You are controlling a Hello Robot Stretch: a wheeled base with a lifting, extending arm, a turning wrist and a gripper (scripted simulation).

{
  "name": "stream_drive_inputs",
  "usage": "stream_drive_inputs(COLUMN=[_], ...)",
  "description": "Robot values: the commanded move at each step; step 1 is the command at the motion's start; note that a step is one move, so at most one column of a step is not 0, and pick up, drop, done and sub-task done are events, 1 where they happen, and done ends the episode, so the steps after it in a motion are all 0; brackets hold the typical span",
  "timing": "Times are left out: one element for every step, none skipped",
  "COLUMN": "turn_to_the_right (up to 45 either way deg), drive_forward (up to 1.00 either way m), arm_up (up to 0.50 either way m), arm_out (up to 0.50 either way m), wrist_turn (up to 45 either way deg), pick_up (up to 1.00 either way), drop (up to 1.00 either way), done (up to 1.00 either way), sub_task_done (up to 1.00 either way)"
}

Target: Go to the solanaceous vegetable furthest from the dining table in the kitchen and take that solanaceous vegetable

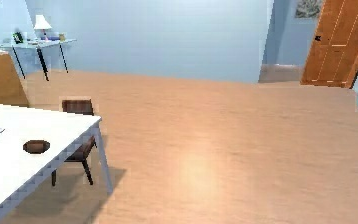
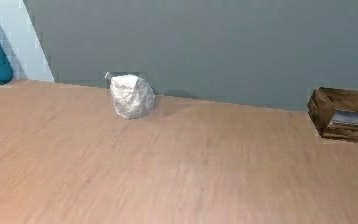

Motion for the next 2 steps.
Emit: stream_drive_inputs(turn_to_the_right=[6.0,3.0], drive_forward=[0.0,0.0], arm_up=[0.0,0.0], arm_out=[0.0,0.0], wrist_turn=[0.0,0.0], pick_up=[0.0,0.0], drop=[0.0,0.0], done=[0.0,0.0], sub_task_done=[0.0,0.0])
